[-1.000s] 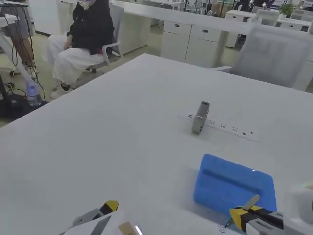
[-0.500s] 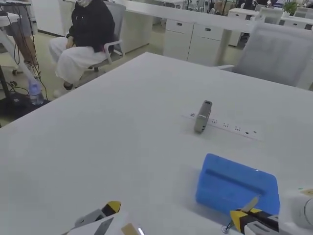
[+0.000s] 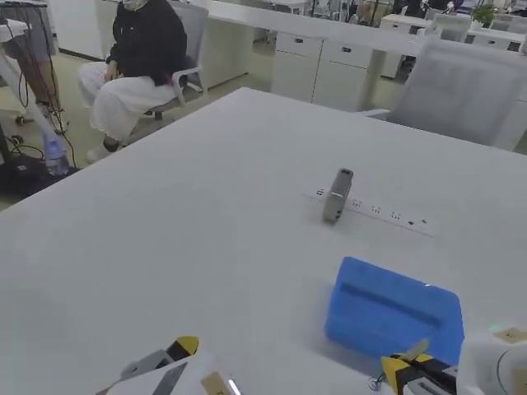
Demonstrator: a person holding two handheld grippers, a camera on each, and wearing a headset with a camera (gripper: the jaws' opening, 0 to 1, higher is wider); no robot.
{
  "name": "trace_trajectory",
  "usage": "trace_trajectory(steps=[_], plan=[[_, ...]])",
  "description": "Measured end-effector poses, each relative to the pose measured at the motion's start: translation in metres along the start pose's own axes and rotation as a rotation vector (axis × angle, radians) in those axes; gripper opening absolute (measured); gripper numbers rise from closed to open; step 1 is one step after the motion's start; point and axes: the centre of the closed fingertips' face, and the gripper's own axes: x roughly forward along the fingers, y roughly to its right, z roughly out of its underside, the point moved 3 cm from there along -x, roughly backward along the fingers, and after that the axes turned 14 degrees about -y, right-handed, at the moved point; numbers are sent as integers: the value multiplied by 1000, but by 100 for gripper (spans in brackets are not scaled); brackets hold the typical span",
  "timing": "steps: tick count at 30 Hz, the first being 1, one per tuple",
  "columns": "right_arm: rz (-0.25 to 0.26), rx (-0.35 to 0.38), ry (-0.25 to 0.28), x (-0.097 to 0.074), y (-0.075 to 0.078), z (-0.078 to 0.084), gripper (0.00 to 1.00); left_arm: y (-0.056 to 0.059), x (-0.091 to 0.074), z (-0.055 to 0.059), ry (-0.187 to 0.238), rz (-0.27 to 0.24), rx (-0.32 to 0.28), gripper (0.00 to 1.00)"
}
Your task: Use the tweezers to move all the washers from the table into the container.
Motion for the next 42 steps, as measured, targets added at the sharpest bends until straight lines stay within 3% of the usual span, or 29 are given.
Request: trace_trajectory(steps=[6,16,23,28,33,42], plan=[[-17,-1,-41,-2,0,-4,2,0,0,0,2,0,4,96],[-64,54,-7,-30,6,-32,2,0,1,0,-4,-3,8,96],[-52,54,44,-38,17,-50,2,0,1,0,-5,-3,8,96],[-42,64,63,-29,23,-58,2,0,1,1,-9,-4,7,95],[-25,56,57,-10,32,-63,2,-1,2,2,-16,-4,5,95],[-24,64,15,20,43,-57,2,0,3,3,-28,-3,7,95]])
